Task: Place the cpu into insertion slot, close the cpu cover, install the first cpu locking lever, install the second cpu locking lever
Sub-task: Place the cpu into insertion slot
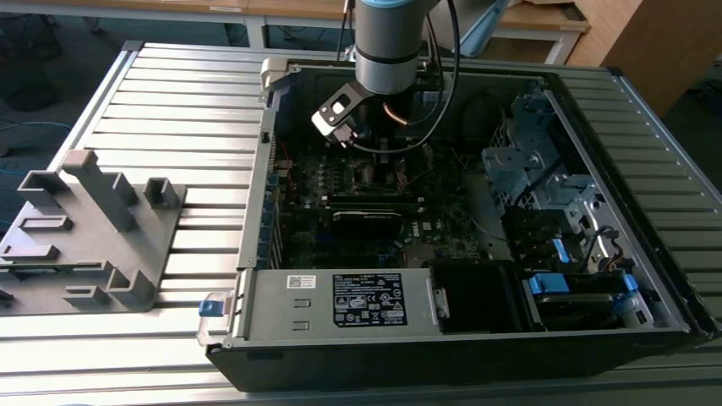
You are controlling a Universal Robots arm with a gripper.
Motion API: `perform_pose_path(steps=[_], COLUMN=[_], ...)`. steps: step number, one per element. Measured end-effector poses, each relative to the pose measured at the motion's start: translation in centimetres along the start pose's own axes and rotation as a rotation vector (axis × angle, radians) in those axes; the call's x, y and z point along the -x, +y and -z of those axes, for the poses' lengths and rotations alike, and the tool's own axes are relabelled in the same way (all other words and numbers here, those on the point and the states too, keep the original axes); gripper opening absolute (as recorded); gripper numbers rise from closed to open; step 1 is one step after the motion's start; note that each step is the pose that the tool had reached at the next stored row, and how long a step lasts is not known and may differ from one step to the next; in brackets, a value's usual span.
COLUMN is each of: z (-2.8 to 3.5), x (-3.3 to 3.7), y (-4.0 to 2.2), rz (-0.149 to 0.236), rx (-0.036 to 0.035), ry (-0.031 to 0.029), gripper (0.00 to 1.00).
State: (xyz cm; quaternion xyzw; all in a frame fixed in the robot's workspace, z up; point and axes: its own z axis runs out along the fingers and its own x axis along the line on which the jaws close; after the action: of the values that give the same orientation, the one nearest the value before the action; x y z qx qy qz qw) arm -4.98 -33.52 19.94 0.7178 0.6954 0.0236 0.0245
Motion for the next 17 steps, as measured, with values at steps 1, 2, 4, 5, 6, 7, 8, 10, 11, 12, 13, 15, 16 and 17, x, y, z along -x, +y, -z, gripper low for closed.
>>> perform_pose_path(steps=[1,2,4,5,6,7,8,10,11,12,13,15,16,17], z=[0.0,0.0,0.0,0.0,0.01,0.01,0.02,0.02,0.03,0.03,0.03,0.03,0.03,0.02], x=[0.0,0.0,-0.01,-0.01,-0.01,-0.01,-0.01,-0.01,-0.01,-0.01,0.0,0.0,0.0,0.0], y=[0.0,0.0,0.01,0.01,0.01,0.01,0.01,0.01,0.01,0.0,0.0,0.0,0.0,0.0], rz=[0.0,0.0,0.0,0.0,0.0,0.0,0.0,0.0,0.0,0.0,0.0,0.0,0.0,0.0], rx=[0.0001,0.0001,0.0003,0.0002,0.0002,0.0002,0.0002,0.0002,0.0002,-0.0001,-0.0019,-0.0035,-0.0037,-0.0037], ry=[0.0,0.0001,0.0004,0.0004,0.0003,0.0004,0.0003,0.0003,0.0003,0.0003,0.0,-0.0002,-0.0002,0.0], gripper=[0.3,0.24,0.18,0.13,0.13,0.1,0.1,0.1,0.1,0.1,0.1,0.1,0.1,0.1])
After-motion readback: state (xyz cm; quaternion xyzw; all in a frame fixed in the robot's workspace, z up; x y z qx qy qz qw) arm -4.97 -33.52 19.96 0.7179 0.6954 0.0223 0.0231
